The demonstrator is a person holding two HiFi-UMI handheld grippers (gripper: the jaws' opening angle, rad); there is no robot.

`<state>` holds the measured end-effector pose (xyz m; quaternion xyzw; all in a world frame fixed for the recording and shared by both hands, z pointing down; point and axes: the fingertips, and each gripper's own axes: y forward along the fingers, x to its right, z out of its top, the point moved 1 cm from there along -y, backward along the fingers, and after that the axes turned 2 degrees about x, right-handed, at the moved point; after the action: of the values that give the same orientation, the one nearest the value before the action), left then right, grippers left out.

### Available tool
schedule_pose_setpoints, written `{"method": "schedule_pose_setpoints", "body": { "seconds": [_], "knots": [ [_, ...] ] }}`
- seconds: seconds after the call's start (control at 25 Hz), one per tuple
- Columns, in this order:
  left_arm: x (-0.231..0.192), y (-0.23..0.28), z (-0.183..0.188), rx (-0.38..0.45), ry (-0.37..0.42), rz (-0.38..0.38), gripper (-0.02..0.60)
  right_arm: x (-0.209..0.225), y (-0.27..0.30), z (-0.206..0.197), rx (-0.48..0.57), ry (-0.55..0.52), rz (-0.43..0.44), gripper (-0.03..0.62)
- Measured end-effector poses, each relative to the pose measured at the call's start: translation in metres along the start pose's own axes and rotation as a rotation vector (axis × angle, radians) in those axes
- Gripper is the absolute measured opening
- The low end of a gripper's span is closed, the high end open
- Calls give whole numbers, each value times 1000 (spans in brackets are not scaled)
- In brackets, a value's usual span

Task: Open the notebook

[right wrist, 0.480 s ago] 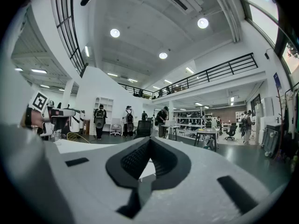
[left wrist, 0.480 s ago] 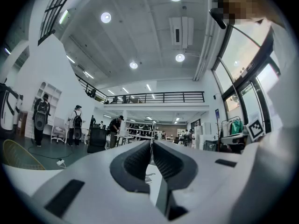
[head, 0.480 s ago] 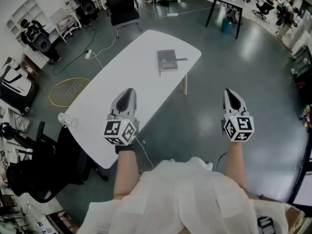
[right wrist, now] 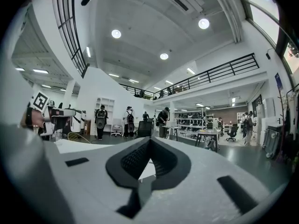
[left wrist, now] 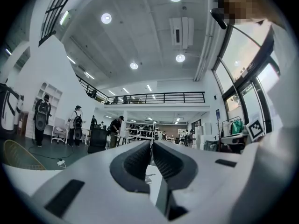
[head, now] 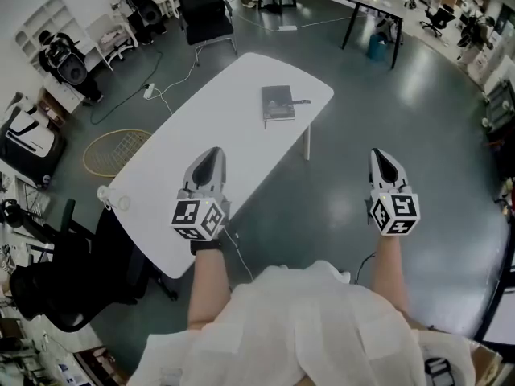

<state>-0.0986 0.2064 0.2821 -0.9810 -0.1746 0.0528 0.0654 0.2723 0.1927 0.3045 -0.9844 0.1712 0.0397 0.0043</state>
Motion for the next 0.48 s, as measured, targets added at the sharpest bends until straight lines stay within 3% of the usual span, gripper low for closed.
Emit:
{"method": "schedule_pose_setpoints", "body": {
  "seconds": [0.48],
  "knots": [
    [-6,-1,-1,-8,-9,22,20,10,1,4,45,58,-25,3]
  ]
}}
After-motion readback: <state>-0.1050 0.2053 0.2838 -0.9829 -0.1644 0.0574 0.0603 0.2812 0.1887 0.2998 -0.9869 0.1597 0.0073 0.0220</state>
